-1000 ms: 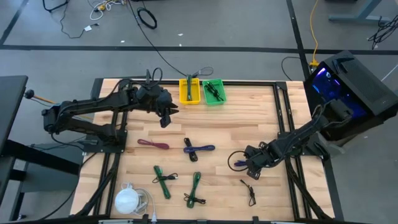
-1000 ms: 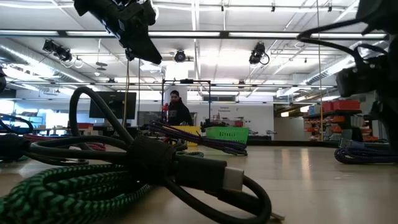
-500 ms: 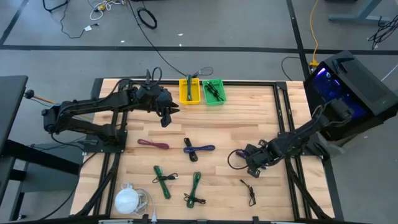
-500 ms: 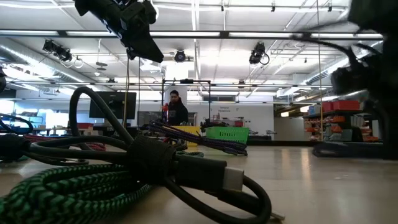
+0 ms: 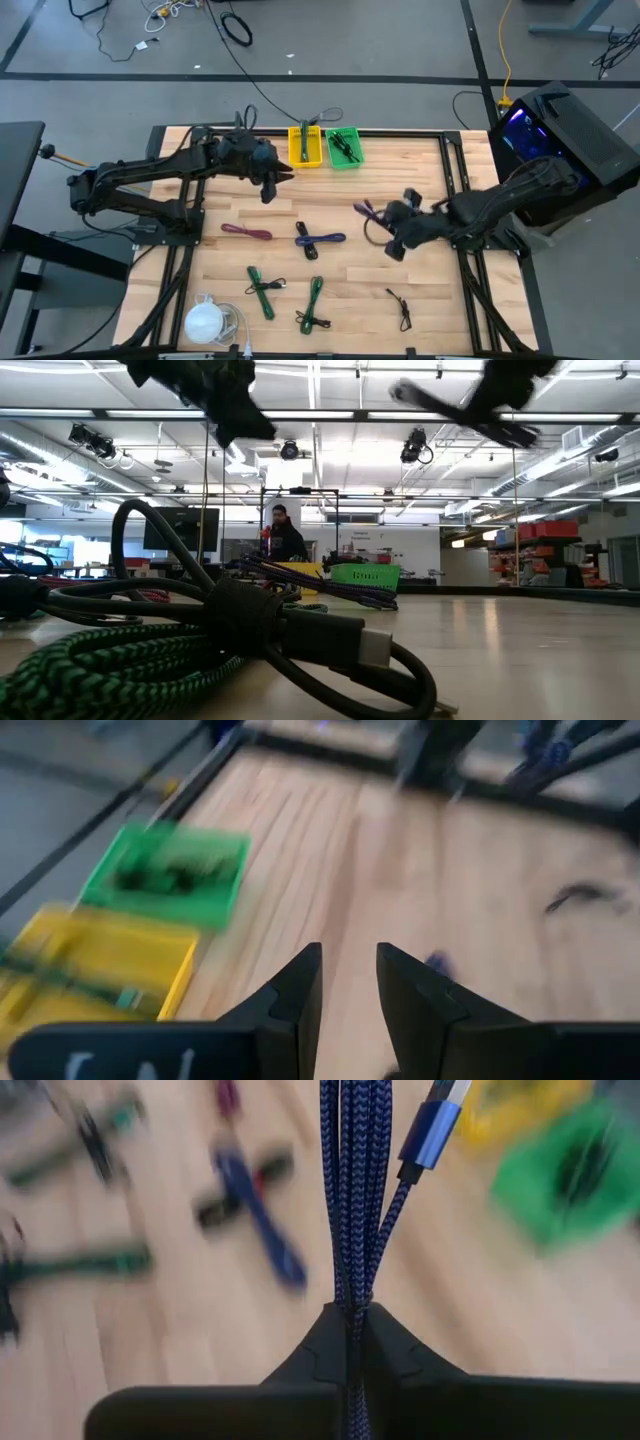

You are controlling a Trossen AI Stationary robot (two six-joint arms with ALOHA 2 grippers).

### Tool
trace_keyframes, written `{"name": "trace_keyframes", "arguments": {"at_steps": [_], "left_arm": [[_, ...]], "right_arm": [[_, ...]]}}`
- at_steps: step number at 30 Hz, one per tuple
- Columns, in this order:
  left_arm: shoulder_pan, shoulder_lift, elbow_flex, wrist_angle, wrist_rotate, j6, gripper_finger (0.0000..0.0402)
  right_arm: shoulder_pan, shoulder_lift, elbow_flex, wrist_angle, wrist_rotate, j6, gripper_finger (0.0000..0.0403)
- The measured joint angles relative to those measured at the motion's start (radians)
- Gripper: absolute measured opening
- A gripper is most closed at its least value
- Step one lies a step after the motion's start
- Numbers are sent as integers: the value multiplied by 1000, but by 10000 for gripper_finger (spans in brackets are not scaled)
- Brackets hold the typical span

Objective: Pick & Place USB Port
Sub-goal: Put the purple charger cable into the yellow bin

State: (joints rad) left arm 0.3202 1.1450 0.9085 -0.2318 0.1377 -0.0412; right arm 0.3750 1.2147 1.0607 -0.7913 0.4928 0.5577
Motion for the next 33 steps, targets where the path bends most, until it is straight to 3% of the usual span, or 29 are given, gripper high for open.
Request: {"name": "trace_keyframes", "arguments": {"at_steps": [9,15,21,33], "left_arm": [[0,0,0,471,243,-4,103],[-12,0,0,624,273,-30,103],[-38,0,0,645,267,-21,103],[-102,0,0,653,207,54,104]], "right_arm": [[-98,-62,9,529,34,-489,4],[-192,-1,10,908,-194,-701,4],[-277,94,10,1081,-368,-724,4],[-369,193,9,1214,-460,-715,4]]}}
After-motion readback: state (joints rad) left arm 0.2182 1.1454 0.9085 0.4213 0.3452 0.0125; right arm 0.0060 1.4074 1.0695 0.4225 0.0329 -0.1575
